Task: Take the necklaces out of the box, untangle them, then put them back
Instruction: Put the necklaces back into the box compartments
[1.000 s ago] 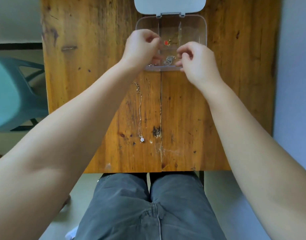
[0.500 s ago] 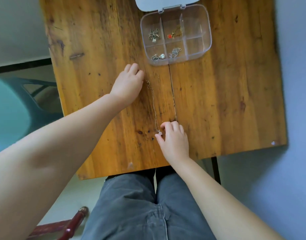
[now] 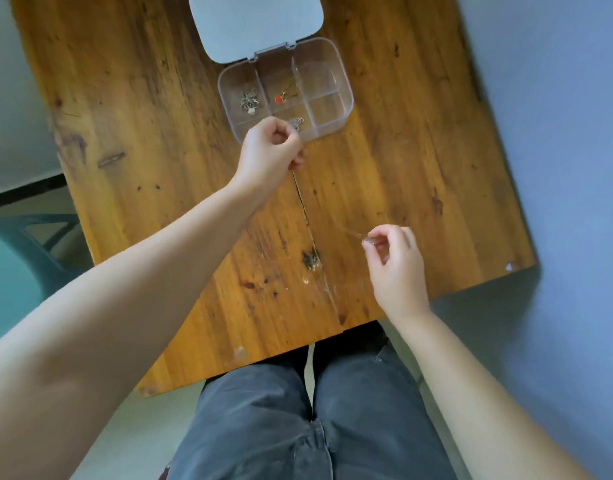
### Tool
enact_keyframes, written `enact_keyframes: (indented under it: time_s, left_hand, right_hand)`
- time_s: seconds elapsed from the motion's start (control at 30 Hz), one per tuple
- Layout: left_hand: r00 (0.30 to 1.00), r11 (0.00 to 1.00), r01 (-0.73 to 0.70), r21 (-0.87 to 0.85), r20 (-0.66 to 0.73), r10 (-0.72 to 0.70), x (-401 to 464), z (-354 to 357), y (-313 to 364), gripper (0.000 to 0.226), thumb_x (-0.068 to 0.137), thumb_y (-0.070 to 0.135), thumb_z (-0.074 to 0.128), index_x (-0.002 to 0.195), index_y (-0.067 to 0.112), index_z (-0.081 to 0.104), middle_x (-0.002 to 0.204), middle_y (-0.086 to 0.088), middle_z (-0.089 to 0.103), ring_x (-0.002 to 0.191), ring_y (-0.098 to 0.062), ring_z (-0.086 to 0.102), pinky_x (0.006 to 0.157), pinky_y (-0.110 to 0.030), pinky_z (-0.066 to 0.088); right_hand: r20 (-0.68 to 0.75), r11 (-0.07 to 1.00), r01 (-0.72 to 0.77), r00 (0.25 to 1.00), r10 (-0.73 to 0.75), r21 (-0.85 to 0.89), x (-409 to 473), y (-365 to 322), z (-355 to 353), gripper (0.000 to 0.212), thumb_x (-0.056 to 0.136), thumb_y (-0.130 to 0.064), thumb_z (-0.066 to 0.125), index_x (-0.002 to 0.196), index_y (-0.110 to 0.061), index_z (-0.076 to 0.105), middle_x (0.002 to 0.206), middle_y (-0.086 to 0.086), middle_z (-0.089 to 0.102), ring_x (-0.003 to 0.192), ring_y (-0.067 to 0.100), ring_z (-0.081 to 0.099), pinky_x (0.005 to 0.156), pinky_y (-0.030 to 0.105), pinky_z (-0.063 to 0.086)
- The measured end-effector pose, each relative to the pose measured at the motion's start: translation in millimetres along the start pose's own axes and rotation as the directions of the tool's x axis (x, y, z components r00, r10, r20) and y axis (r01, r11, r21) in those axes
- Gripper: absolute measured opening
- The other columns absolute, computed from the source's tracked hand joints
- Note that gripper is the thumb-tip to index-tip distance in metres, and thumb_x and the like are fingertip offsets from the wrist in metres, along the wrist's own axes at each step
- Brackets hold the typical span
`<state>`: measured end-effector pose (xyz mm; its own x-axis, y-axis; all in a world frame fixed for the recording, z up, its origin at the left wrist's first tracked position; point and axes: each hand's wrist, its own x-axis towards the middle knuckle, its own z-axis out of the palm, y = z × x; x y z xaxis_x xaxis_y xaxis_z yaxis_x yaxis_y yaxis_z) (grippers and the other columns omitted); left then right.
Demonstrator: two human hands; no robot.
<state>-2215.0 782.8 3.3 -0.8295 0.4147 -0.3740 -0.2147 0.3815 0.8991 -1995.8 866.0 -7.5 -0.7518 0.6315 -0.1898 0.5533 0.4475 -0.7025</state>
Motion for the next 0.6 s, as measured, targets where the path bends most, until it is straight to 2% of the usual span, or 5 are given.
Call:
enact_keyframes:
  time_s: [0.13,0.27,0.4,0.5,0.6]
  left_hand:
    - [0.997,0.983,-0.003,-0.183,0.081,0.018,30,74,54,0.019,0.086,0.004,0.050,0.071,0.013,0.056,0.066,-0.005,0.063,0.055,-0.011,0.058,0.057,-0.023,0.053]
    - [0.994,0.993,0.055,-0.105,0.098,-0.045,59,148,65,0.016,0.089,0.007,0.053,0.076,0.012,0.060,0.070,-0.005,0.064,0.059,-0.010,0.060,0.064,-0.024,0.058]
    - [0.990,0.990,0.139,0.013,0.037,-0.139,77,196,50,0.010,0.092,0.012,0.054,0.087,0.013,0.063,0.080,-0.005,0.064,0.066,-0.010,0.061,0.066,-0.019,0.057]
    - [0.989,0.982,0.140,0.128,0.034,-0.145,83,205,40,0.011,0.093,0.014,0.053,0.094,0.015,0.064,0.090,-0.004,0.066,0.077,-0.010,0.063,0.073,-0.021,0.058]
    - [0.992,0.970,0.066,0.235,0.092,-0.090,82,198,41,0.018,0.094,0.014,0.050,0.107,0.015,0.063,0.100,-0.003,0.064,0.084,-0.012,0.064,0.072,-0.020,0.057]
  right_hand:
    - [-0.145,0.997,-0.073,0.987,0.072,0.000,22,38,-47,0.008,0.090,-0.011,0.060,0.096,-0.007,0.057,0.098,0.001,0.052,0.078,0.009,0.052,0.071,-0.001,0.037]
    - [-0.183,0.981,-0.191,0.964,0.193,0.029,40,76,-64,0.007,0.091,-0.014,0.058,0.097,-0.011,0.054,0.098,0.000,0.053,0.076,-0.001,0.051,0.068,0.004,0.040]
    - [-0.146,0.952,-0.302,0.945,0.292,-0.047,53,108,-64,0.004,0.091,-0.018,0.057,0.094,-0.018,0.054,0.096,-0.005,0.051,0.082,0.011,0.055,0.070,0.022,0.045]
    - [-0.081,0.952,-0.255,0.966,0.245,-0.167,56,118,-64,0.005,0.091,-0.019,0.057,0.092,-0.015,0.059,0.093,-0.005,0.050,0.083,0.016,0.056,0.070,0.026,0.049]
    - [-0.071,0.966,-0.216,0.976,0.207,-0.143,60,119,-71,0.011,0.091,-0.020,0.057,0.096,-0.012,0.062,0.093,-0.004,0.051,0.083,0.015,0.055,0.071,0.021,0.047]
